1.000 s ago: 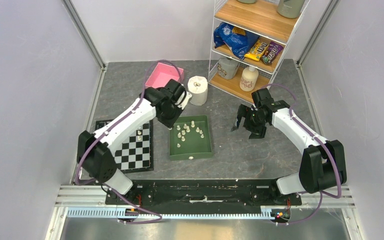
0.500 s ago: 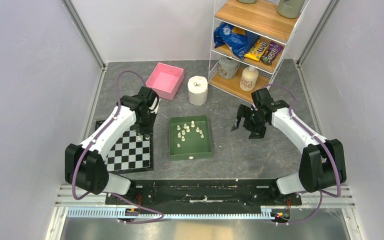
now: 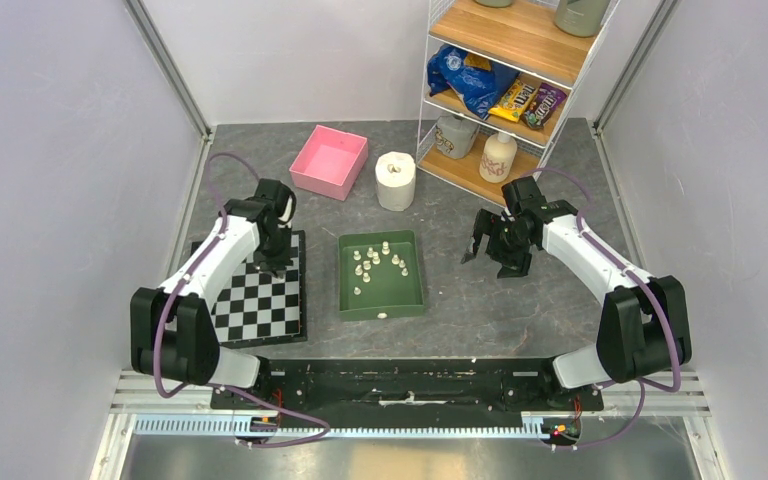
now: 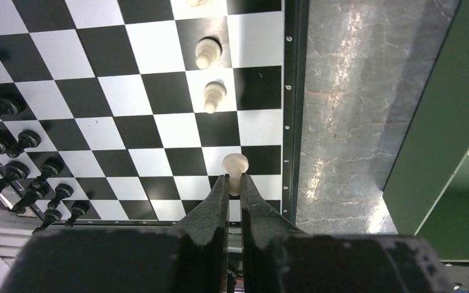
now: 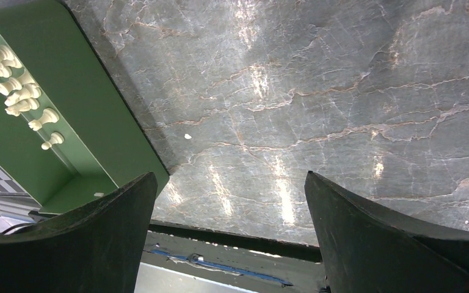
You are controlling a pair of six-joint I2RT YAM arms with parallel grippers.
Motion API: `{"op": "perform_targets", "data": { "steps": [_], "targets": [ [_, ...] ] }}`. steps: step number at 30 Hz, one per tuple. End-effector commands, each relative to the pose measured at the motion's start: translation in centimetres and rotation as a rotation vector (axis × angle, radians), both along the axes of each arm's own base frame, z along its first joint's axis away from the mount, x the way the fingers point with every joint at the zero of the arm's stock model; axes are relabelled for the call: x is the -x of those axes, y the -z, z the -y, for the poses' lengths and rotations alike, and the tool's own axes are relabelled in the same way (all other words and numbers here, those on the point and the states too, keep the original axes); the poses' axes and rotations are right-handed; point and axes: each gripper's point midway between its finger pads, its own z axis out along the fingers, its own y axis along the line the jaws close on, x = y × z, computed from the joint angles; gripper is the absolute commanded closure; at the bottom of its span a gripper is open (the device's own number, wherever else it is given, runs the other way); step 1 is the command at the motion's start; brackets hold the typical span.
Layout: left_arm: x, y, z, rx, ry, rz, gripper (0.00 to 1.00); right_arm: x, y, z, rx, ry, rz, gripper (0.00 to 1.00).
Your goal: Set up the chess pieces on the board
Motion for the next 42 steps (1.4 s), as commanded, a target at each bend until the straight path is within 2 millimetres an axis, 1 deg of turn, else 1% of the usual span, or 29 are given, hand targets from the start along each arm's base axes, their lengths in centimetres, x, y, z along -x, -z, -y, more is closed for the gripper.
{"op": "perform_targets", "data": {
  "steps": [1, 3, 9, 15, 22, 24, 29, 36, 42],
  "targets": [
    [-1.6, 0.2, -0.3, 0.036, -0.116, 0.065, 0.98, -0.4, 0.0, -0.3, -0.011, -0.024, 0.016, 0.01],
    [-1.9, 0.3, -0.1, 0.054, -0.153, 0.083, 0.98, -0.3, -0.1, -0.3, -0.010, -0.024, 0.018, 0.01],
    [-1.8, 1.2, 0.3, 0.091, -0.252, 0.099, 0.98, -0.3, 0.0, -0.2, -0.009, -0.025, 0.017, 0.01],
    [-1.0, 2.5, -0.7, 0.028, -0.302, 0.056, 0.98, -0.4, -0.2, -0.3, -0.011, -0.024, 0.024, 0.01],
    [-0.2, 3.3, -1.9, -0.022, -0.354, 0.032, 0.98, -0.3, -0.2, -0.3, -0.013, -0.025, 0.021, 0.01],
    [0.0, 3.7, -2.1, -0.028, -0.359, 0.018, 0.98, -0.3, -0.2, -0.3, -0.012, -0.027, 0.021, 0.01],
    [-0.4, 4.3, -2.2, -0.020, -0.349, 0.015, 0.98, -0.4, -0.2, -0.4, -0.016, -0.028, 0.019, 0.01],
    [-0.8, 4.6, -1.9, 0.000, -0.332, 0.015, 0.98, -0.3, 0.0, -0.4, -0.013, -0.029, 0.014, 0.01],
    [-0.4, 5.0, -2.1, -0.014, -0.317, -0.008, 0.98, -0.2, 0.2, -0.3, -0.009, -0.028, 0.010, 0.01]
  ]
}}
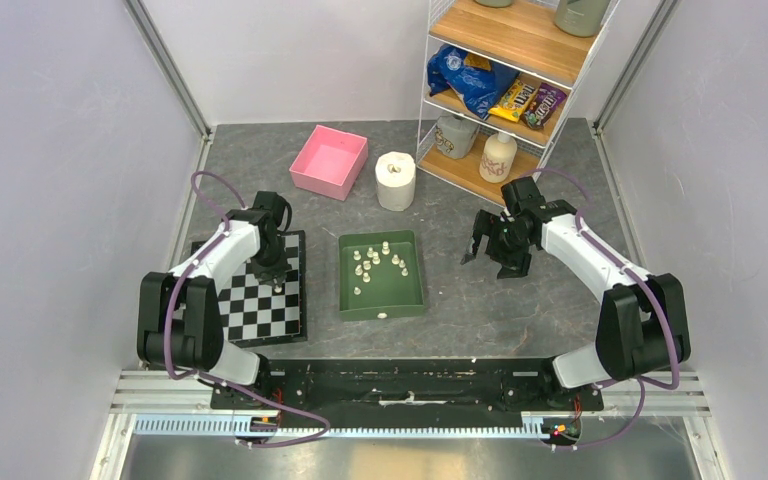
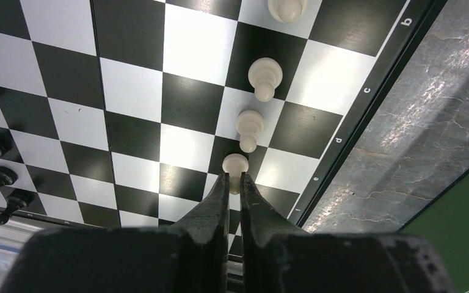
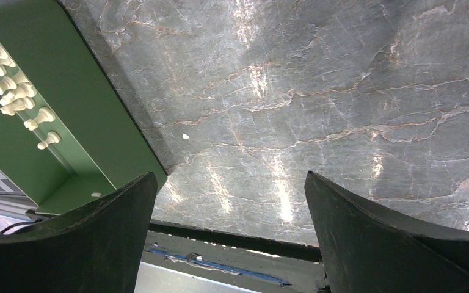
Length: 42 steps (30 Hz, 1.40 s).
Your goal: Set up the chess pieces on the board
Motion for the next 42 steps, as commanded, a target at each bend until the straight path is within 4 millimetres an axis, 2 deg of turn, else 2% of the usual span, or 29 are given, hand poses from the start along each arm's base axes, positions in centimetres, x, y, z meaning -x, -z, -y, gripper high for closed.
{"op": "perform_targets", "data": {
  "steps": [1, 3, 7, 10, 15, 20, 25, 29, 31, 33, 37, 40, 42],
  "targets": [
    [-0.5, 0.6, -0.2, -0.004, 0.006, 0.007, 0.98, -0.3, -0.1, -0.3, -0.011, -0.021, 0.019, 0.01],
    [-0.3, 0.6, -0.2, -0.007, 0.005, 0.000, 0.92, -0.3, -0.1, -0.3, -0.011, -0.023, 0.018, 0.01],
    [-0.2, 0.4, -0.5, -0.016, 0.004, 0.010, 0.68, -0.4, -0.1, -0.3, -0.011, -0.022, 0.019, 0.01],
    [-0.4, 0.0, -0.5, -0.017, 0.004, 0.025, 0.60, -0.4, -0.1, -0.3, -0.013, -0.023, 0.018, 0.01],
    [-0.5, -0.8, -0.7, -0.027, 0.004, 0.040, 0.52, -0.3, -0.1, -0.3, -0.012, -0.021, 0.019, 0.01],
    [-1.2, -4.2, -0.5, -0.008, -0.004, 0.140, 0.40, -0.2, -0.2, -0.3, -0.013, -0.020, 0.021, 0.01],
    [-2.5, -9.9, 1.4, 0.102, 0.037, 0.332, 0.29, -0.4, -0.4, -0.3, -0.012, -0.017, 0.025, 0.01],
    [-3.6, -13.7, 4.2, 0.206, 0.102, 0.465, 0.28, -0.5, -0.5, -0.3, -0.017, -0.014, 0.025, 0.01],
    [-4.1, -14.9, 6.0, 0.213, 0.140, 0.502, 0.28, -0.5, -0.5, -0.4, -0.018, -0.013, 0.028, 0.01],
    [-4.4, -15.5, 9.1, 0.228, 0.207, 0.523, 0.28, -0.6, -0.7, -0.4, -0.018, -0.012, 0.033, 0.01],
    [-4.8, -14.9, 16.7, 0.276, 0.332, 0.521, 0.30, -0.5, -0.7, -0.3, -0.017, -0.007, 0.034, 0.01],
    [-4.6, -12.8, 22.0, 0.316, 0.408, 0.471, 0.33, -0.4, -0.8, -0.2, -0.013, -0.004, 0.036, 0.01],
    [-4.5, -11.0, 24.4, 0.318, 0.436, 0.429, 0.37, -0.4, -0.9, -0.1, -0.009, -0.004, 0.040, 0.01]
  ]
}}
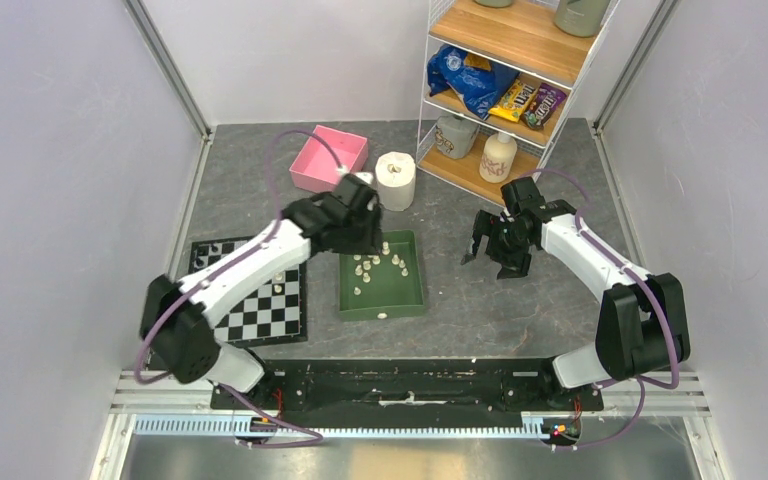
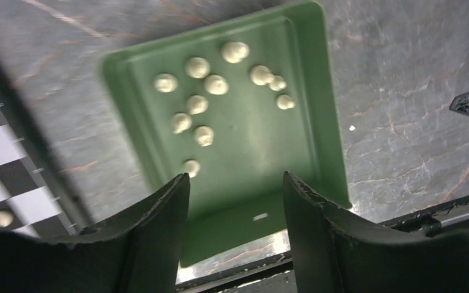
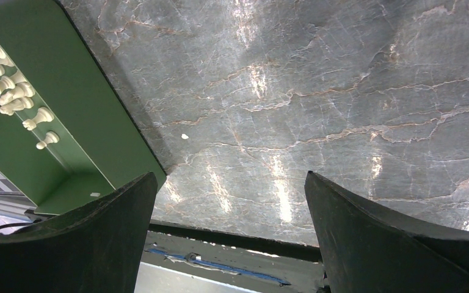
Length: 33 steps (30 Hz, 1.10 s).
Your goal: Set up the chess pieces on the board
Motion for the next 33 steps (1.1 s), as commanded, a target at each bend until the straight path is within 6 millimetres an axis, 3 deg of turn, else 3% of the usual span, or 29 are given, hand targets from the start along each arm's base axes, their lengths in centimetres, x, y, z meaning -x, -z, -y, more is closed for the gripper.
{"op": "perform_targets", "data": {
  "steps": [1, 6, 13, 21, 33],
  "targets": [
    [-0.8, 1.7, 5.8, 0.049, 0.004, -0.011, 0.38, -0.3, -1.1, -0.1, -0.009, -0.003, 0.044, 0.01],
    [-0.9, 5.1, 8.2, 0.057, -0.013, -0.050, 0.46, -0.1, -0.9, 0.2, 0.004, -0.004, 0.039, 0.01],
    [-0.7, 6.9, 10.9, 0.055, -0.003, -0.070, 0.52, -0.1, -0.8, 0.2, 0.007, -0.006, 0.040, 0.01],
    [-0.9, 9.7, 10.6, 0.009, -0.061, -0.097, 0.59, 0.0, -0.8, 0.2, 0.006, -0.010, 0.038, 0.01],
    [-1.7, 10.9, 10.5, -0.003, -0.106, -0.072, 0.64, 0.1, -0.9, 0.3, 0.012, -0.017, 0.041, 0.01]
  ]
}}
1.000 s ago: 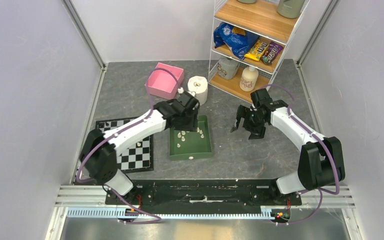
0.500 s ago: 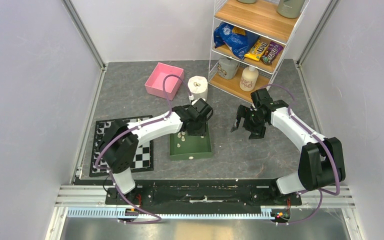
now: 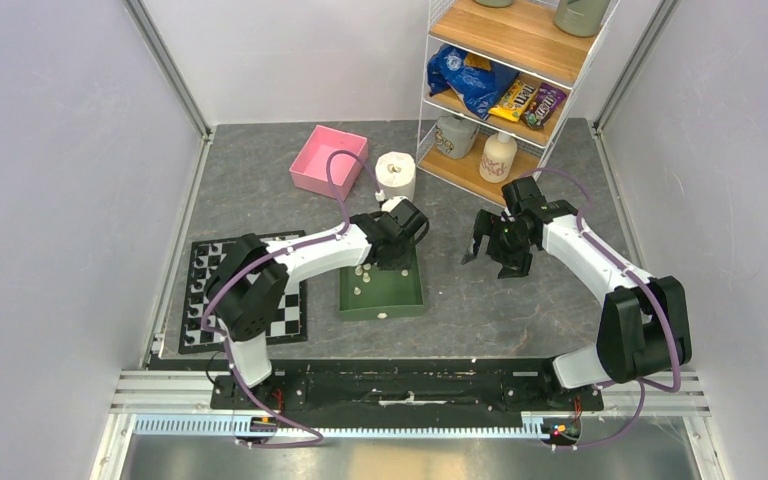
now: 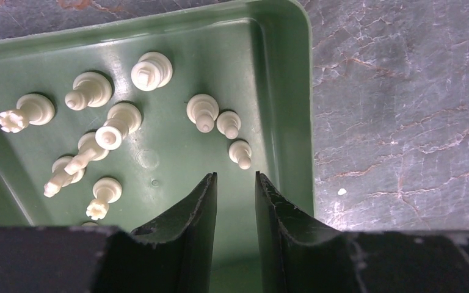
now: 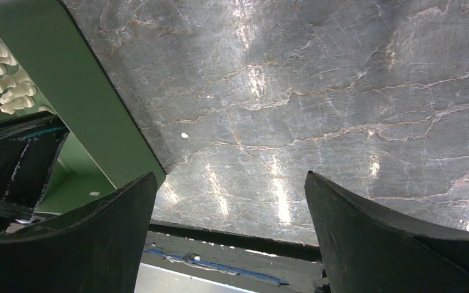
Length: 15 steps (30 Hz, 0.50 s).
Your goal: Set up the chess pieces on the board
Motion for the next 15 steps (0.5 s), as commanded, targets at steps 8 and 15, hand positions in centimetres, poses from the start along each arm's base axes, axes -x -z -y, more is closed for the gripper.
{"op": "perform_targets", "data": {
  "steps": [8, 15],
  "targets": [
    [-0.7, 0.8, 1.1, 0.032, -0.043, 0.007, 0.65, 0.2, -0.4, 0.2, 0.010, -0.016, 0.026, 0.01],
    [-0.8, 1.3, 1.3, 0.030, -0.040, -0.002, 0.66, 0.3, -0.3, 0.4, 0.014, -0.014, 0.024, 0.01]
  ]
}}
